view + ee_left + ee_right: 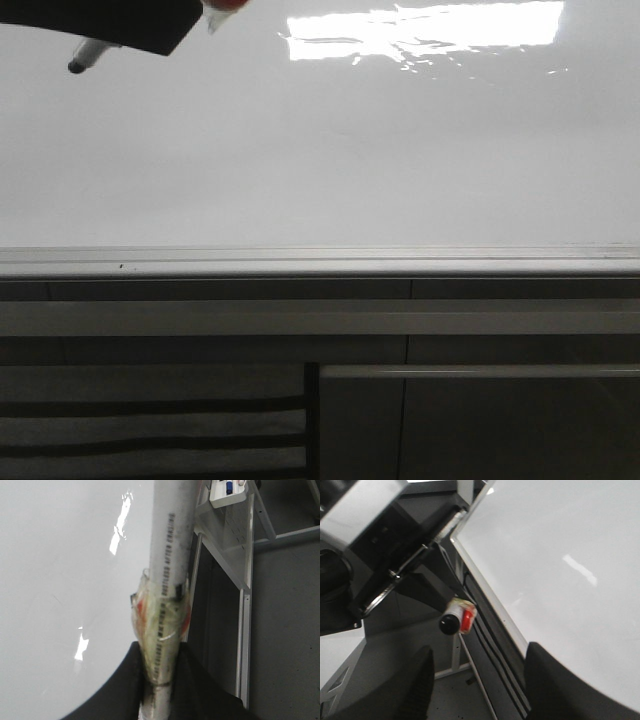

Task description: Write number 0 on whiteboard

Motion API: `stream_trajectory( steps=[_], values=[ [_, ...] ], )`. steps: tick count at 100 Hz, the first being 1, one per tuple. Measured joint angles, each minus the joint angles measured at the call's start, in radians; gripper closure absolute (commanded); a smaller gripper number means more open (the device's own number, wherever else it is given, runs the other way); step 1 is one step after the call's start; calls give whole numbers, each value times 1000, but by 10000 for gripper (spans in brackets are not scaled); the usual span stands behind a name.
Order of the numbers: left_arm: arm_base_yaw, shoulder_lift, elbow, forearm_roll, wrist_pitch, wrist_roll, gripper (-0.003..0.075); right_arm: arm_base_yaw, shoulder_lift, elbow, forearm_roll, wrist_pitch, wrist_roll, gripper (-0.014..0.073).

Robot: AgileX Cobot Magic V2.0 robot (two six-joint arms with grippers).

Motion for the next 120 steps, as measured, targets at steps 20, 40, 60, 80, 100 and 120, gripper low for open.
stream_trajectory(
  steps=[20,40,60,80,100,120],
  values=[
    [-2,0,0,2,4,0,740,221,102,-19,-201,-104,84,246],
    [-2,0,0,2,45,0,739,334,190,-19,-267,-245,148,246],
    [-2,0,0,2,54,2,739,339,249,-19,-259,-271,157,246],
    [-2,0,0,2,54,2,739,339,271,-19,-216,-273,161,308],
    [-2,0,0,2,56,2,739,339,271,-19,-202,-273,161,340],
    [-4,0,0,2,56,2,739,339,282,-19,-175,-273,161,340]
  ],
)
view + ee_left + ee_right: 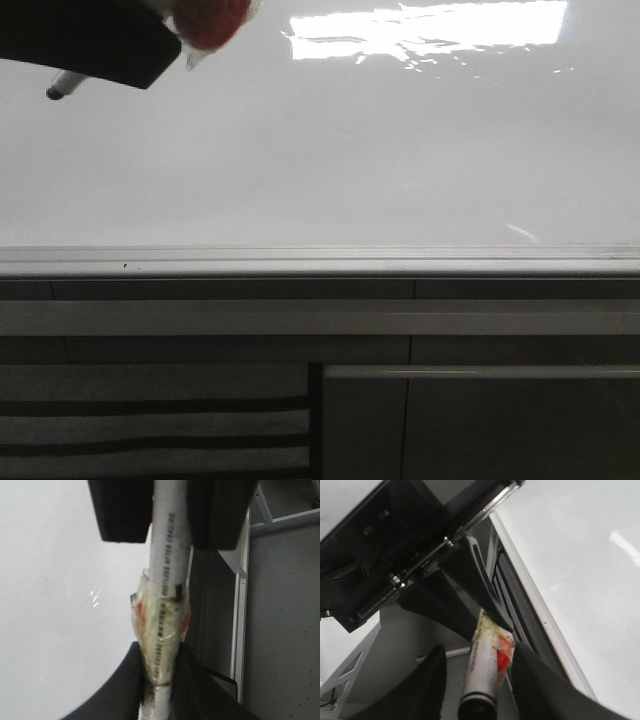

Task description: Write number 0 on whiteboard

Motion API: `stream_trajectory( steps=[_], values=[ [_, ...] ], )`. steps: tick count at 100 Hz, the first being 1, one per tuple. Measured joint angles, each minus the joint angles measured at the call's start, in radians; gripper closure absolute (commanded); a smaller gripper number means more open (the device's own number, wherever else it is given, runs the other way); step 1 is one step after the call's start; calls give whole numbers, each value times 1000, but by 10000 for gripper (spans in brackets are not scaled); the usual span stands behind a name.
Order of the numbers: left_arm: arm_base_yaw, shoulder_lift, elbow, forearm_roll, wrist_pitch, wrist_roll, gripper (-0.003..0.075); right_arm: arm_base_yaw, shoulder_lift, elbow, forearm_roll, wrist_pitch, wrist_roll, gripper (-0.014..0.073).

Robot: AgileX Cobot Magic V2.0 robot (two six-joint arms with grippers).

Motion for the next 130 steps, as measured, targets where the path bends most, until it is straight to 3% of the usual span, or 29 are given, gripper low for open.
stream_trajectory(
  steps=[107,130],
  values=[
    [0,0,0,-2,50,0,740,10,39,0,22,0,1,342],
    [0,0,0,-4,52,0,739,10,39,0,32,2,1,517]
  ],
)
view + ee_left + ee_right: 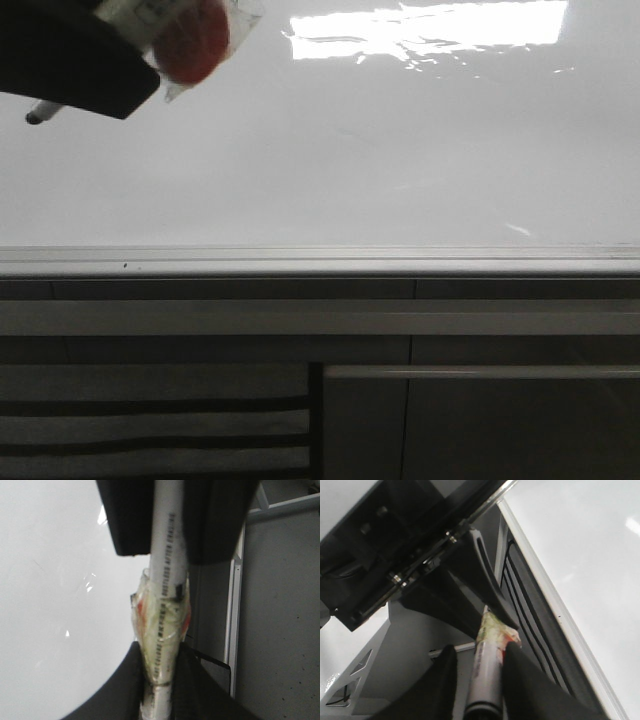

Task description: Write number 0 on whiteboard

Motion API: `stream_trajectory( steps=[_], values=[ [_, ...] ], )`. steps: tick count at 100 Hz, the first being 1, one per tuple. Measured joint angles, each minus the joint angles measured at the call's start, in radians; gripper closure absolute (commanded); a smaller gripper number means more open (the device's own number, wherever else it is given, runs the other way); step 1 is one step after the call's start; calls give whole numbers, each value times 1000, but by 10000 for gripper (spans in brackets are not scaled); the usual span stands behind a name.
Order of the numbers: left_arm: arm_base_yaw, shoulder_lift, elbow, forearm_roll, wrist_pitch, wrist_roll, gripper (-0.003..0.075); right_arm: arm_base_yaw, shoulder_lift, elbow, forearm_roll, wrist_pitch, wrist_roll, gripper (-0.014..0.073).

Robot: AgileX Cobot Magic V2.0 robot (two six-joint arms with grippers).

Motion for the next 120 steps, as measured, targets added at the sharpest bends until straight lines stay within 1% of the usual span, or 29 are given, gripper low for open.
stream_trajectory(
  steps=[11,44,52,67,74,120],
  values=[
    [0,0,0,-7,4,0,739,0,0,0,-7,0,0,563],
    [0,0,0,-14,7,-1,739,0,0,0,-14,2,4,562],
    [0,0,0,-16,7,-1,740,0,0,0,-14,2,4,536],
    [0,0,0,-18,7,0,740,0,0,0,-14,10,4,430],
    [0,0,0,-18,7,0,740,0,0,0,-13,14,4,402],
    [0,0,0,-18,7,2,740,0,0,0,-7,24,1,402]
  ],
)
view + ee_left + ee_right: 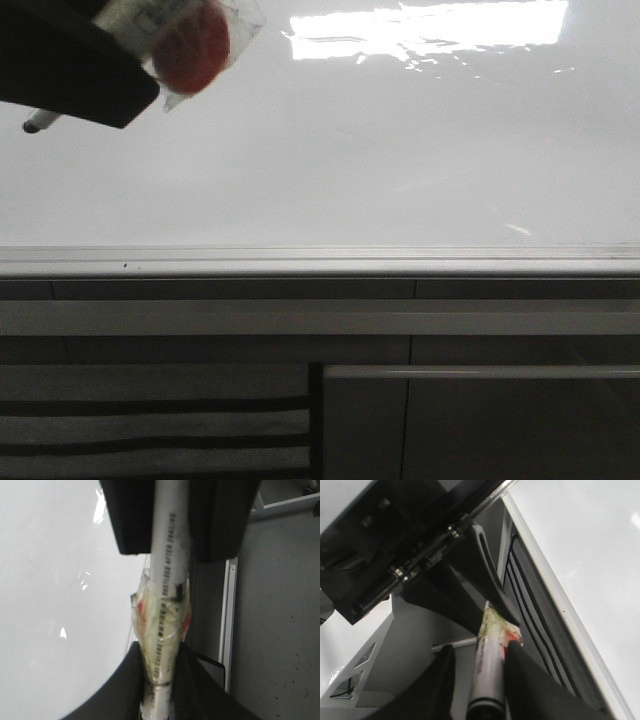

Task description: Write number 0 on whiteboard

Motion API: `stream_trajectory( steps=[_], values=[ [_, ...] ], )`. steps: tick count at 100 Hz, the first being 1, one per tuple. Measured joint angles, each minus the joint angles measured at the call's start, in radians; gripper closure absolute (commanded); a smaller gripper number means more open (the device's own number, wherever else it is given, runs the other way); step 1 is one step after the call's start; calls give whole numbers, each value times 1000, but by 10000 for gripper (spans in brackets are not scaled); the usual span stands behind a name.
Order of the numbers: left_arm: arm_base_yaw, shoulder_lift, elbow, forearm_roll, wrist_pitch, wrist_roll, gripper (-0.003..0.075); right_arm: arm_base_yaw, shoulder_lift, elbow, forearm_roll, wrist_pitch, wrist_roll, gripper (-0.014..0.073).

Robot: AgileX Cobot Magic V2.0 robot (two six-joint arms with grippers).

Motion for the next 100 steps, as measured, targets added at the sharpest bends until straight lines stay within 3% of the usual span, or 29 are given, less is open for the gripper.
stream_trajectory(
  steps=[55,71,91,100],
  values=[
    [0,0,8,-6,22,0,740,0,30,0,0,25,2,405],
    [-2,0,8,-8,24,0,739,0,30,0,0,25,2,464],
    [-2,0,8,-10,24,2,740,0,30,0,0,25,0,470],
    [-2,0,8,-10,24,2,740,0,30,0,0,25,0,531]
  ],
)
